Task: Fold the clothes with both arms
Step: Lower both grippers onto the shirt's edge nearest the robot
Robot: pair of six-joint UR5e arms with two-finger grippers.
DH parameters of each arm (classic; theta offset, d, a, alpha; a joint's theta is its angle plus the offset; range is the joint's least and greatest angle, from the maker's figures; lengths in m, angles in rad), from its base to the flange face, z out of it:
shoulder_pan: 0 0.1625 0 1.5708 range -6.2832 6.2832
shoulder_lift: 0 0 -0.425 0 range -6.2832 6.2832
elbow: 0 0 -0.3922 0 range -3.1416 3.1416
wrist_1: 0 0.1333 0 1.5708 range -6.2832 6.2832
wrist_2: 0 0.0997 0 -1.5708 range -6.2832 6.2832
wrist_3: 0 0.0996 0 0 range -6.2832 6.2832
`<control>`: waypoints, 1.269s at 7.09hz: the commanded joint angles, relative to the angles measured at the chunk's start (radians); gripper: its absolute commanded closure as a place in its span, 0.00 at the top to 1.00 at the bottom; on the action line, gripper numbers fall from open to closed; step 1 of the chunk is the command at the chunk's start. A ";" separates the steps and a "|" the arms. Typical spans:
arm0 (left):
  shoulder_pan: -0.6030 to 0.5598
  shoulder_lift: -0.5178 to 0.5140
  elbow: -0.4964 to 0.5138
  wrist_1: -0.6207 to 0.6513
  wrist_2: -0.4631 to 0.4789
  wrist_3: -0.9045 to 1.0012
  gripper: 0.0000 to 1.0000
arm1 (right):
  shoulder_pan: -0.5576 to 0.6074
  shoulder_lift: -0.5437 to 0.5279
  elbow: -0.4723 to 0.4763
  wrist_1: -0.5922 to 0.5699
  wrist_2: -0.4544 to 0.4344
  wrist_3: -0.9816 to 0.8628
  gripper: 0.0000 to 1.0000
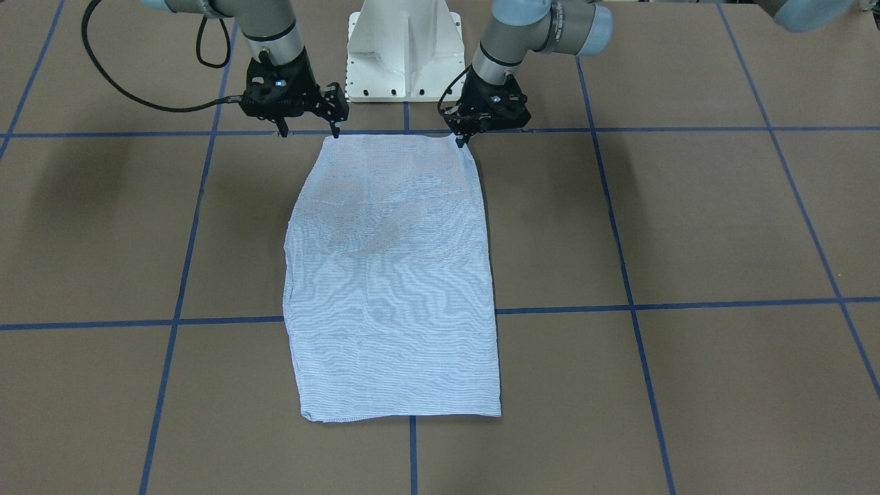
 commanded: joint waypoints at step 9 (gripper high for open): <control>0.000 -0.011 0.001 0.000 0.000 0.002 0.00 | -0.090 0.032 -0.213 0.124 -0.045 0.432 1.00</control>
